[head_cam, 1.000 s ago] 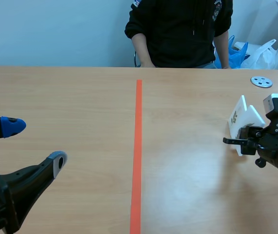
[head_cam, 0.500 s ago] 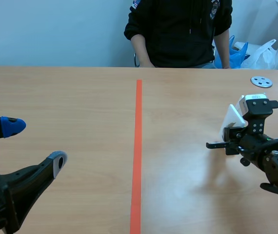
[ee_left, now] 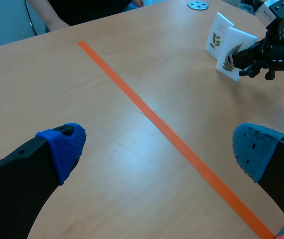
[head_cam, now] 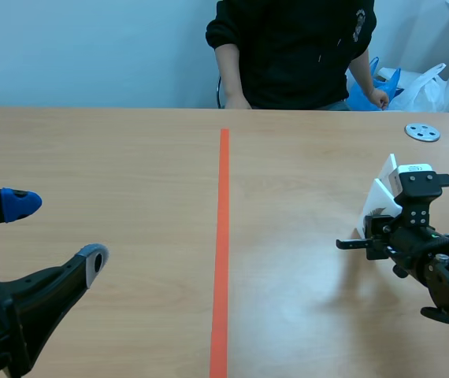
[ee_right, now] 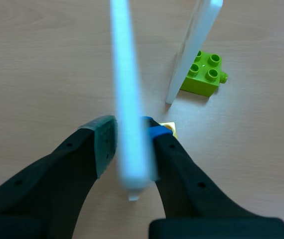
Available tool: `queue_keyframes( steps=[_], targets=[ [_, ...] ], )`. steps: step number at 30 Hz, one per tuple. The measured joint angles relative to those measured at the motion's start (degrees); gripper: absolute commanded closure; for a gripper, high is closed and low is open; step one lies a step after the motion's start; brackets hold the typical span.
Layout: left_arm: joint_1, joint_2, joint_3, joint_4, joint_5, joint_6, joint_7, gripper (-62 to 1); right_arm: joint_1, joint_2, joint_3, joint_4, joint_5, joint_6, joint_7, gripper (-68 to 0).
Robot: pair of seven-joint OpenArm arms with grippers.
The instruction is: Sort the leaf by its shape. The table is split by an orange tape line. A compound leaf with several leaflets goes to the left side, a simple leaf with one blade goes to the right side. Return to the home posture when a red brick is placed on the table.
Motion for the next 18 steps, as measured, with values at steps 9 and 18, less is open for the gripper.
queue_keyframes(
  steps=[9, 18],
  targets=[
    [0.00, 0.00, 0.00, 0.00, 0.00, 0.00, 0.00, -62.3, 0.00, 0.02, 1.29, 0.00, 0.00, -0.02, 0.59, -22.6],
    [0.00, 0.00, 0.00, 0.00, 0.00, 0.00, 0.00, -62.3, 0.00, 0.59, 1.27, 0.02, 0.00, -0.24, 2.84, -37.4]
  ],
)
